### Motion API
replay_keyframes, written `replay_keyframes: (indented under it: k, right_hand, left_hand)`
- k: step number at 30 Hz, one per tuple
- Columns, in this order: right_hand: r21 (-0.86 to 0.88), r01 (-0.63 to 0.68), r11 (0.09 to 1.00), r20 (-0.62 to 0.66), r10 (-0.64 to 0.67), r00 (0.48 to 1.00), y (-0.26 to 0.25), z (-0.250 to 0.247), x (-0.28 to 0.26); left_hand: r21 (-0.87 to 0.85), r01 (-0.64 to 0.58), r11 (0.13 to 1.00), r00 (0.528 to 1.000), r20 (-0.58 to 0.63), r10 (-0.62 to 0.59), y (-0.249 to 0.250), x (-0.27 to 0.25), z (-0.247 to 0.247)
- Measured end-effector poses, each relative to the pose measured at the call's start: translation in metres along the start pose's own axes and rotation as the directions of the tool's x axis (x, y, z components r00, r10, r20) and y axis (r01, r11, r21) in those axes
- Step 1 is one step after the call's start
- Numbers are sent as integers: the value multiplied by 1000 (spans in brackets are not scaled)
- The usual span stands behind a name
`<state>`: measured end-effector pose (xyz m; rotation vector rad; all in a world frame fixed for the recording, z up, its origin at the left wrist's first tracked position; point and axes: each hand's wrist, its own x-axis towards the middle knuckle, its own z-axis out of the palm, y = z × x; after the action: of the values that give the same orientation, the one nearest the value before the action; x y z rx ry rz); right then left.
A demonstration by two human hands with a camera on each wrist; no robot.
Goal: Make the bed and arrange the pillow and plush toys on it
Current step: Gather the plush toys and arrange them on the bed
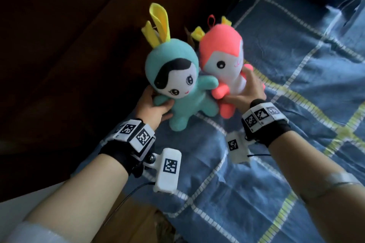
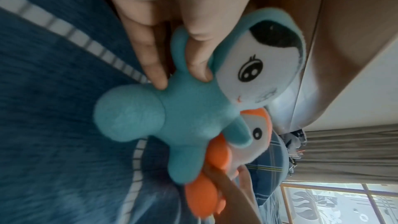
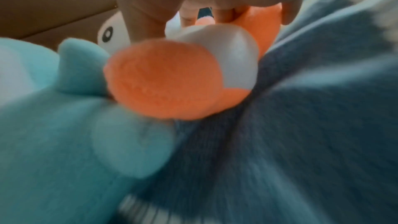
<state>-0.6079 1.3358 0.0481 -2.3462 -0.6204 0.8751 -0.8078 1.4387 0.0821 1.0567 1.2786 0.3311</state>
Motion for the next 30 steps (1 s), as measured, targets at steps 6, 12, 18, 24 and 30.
replay_keyframes:
  k: [6, 12, 18, 24, 30]
  right_hand:
    - [63, 89, 994, -84, -83, 993, -59, -13, 76]
    - [54, 159, 986, -89, -154, 984, -58, 11, 113]
    - [64, 190, 980, -6, -190, 982, -43, 29, 128]
    - [152, 236, 960, -41, -233, 972, -48, 28, 125]
    - [-41, 187, 981, 48, -185, 982, -44, 23, 123]
  left_hand:
    - [-82, -80, 993, 996, -33, 77, 9, 22, 4]
    - [-129, -2, 992, 999, -35, -3, -11, 32, -5]
    - [-158, 27, 987, 1000, -8, -28, -15, 36, -5]
    - [-140, -32, 990, 999, 6, 34, -7, 36, 0]
    - [-156, -33, 987, 999, 35, 39, -3, 39, 11]
